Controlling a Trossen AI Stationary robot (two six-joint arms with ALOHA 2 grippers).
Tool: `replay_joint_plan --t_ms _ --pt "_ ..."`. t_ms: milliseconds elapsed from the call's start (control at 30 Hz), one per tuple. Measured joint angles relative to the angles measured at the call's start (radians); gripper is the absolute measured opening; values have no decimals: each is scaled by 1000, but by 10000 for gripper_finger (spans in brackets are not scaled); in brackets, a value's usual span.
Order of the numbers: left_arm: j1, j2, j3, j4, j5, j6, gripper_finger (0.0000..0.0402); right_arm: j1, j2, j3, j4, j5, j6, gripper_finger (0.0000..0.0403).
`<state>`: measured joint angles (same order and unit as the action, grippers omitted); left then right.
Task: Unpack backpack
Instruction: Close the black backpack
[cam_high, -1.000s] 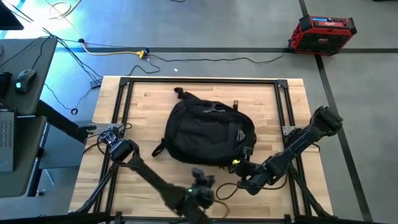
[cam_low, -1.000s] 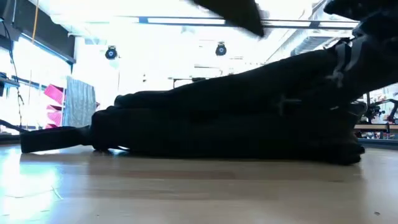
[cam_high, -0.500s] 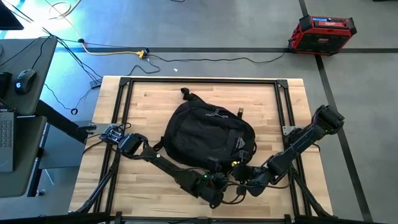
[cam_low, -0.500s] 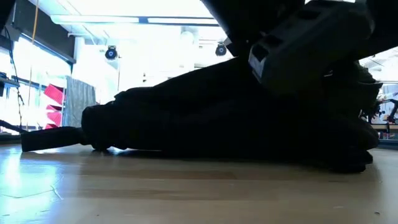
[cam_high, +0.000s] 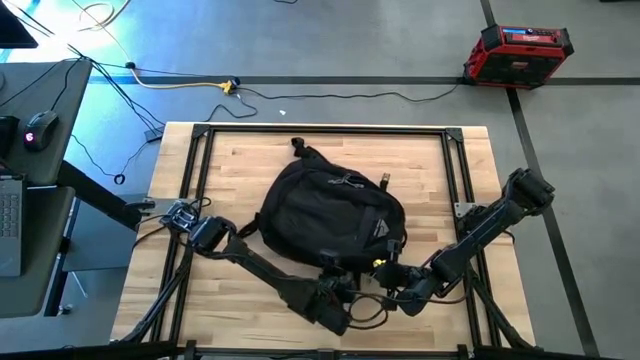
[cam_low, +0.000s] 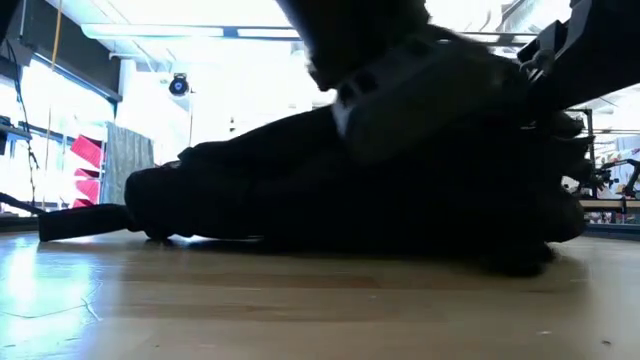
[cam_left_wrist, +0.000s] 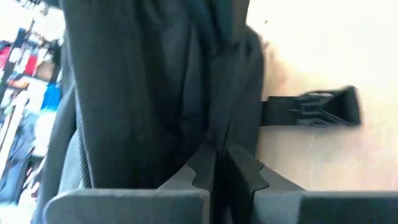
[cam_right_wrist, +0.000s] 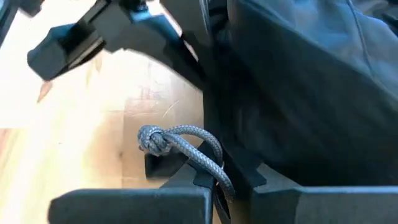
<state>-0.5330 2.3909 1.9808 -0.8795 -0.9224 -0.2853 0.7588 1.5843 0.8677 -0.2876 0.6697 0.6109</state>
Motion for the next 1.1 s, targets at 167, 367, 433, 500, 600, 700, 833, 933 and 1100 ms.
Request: replay_joint_plan --t_ms 167,367,433,500,600,700,833,933,1100 --pt "-19 -1 9 -149 -9 -104 1 13 -36 0 -88 5 34 0" --pt "-64 -8 6 -394 -43 -295 0 38 -77 2 -337 44 197 0" --pt "-75 -8 5 -508 -48 -406 0 45 -77 1 -395 61 233 0" --pt "-88 -8 4 -620 -52 -525 0 46 -76 -6 -418 65 258 0" --pt "-100 -17 -42 -679 -69 -626 0 46 -74 -34 -364 83 253 0" --pt "-98 -28 -82 -696 -56 -643 1 37 -73 -51 -226 86 173 0" --pt "-96 -45 -73 -694 -45 -656 18 34 -73 -54 -120 83 109 0" --pt "-113 -64 -18 -687 -38 -710 51 29 -69 -54 -121 81 106 0" --pt "-163 -89 77 -631 -96 -742 121 20 -64 -54 -108 92 106 0"
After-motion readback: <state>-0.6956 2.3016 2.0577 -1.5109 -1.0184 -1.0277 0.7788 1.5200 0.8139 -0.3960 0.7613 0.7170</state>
